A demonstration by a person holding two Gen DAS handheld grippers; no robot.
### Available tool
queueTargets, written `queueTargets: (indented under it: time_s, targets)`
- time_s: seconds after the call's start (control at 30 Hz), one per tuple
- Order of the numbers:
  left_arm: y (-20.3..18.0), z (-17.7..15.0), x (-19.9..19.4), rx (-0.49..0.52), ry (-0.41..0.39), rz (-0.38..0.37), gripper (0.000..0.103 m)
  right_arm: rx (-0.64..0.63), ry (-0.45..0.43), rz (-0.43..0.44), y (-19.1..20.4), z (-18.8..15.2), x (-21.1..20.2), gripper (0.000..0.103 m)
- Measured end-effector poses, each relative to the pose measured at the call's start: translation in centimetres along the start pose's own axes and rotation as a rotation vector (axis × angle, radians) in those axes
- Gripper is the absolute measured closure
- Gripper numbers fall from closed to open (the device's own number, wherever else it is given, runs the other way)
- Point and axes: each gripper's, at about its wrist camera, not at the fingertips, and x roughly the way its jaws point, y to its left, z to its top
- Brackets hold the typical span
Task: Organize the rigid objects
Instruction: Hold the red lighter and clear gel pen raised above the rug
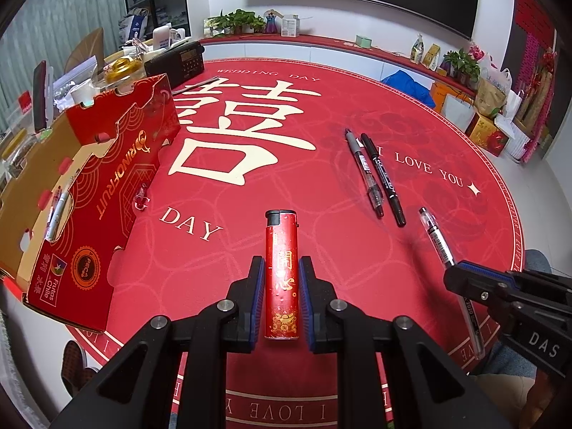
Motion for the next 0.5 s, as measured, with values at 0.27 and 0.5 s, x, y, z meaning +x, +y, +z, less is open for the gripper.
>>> queueTargets:
  time_s: [0.27, 0.5]
  targets:
    - [0.03, 0.01, 0.03, -0.001, 0.0, 0.001, 0.083, -0.004, -0.001, -0.002, 0.11, -0.07, 0.05, 0.092]
    - [0.19, -0.11, -0.1, -0.003, -0.002, -0.002, 0.083, -0.006, 0.0, -0.005, 0.2, -0.12, 0.12, 0.092]
